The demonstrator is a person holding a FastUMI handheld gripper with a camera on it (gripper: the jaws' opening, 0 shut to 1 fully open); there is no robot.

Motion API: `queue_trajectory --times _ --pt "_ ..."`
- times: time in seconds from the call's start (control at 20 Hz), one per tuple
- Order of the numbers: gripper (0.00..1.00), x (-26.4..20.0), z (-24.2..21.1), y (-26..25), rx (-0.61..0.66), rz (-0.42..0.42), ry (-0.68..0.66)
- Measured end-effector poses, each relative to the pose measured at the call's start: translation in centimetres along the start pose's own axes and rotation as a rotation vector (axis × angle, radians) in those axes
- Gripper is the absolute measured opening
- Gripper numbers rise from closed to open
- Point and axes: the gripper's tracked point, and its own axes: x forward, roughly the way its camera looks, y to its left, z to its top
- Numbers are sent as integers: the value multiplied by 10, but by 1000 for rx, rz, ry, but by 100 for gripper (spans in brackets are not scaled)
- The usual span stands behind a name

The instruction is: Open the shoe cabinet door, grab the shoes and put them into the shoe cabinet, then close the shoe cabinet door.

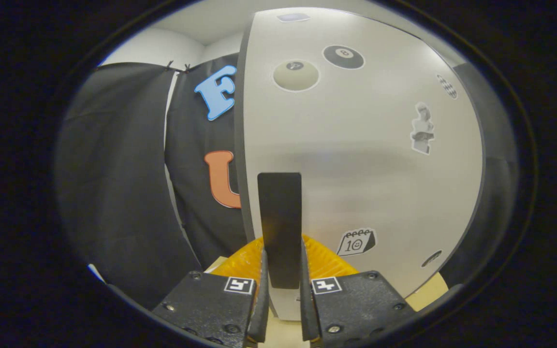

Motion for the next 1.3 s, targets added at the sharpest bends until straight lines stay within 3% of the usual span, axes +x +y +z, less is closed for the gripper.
queue_trajectory --times 0.35,1.3 --pt "28 -49 0 3 -10 63 5" --pt "25 -106 2 -26 4 47 -20"
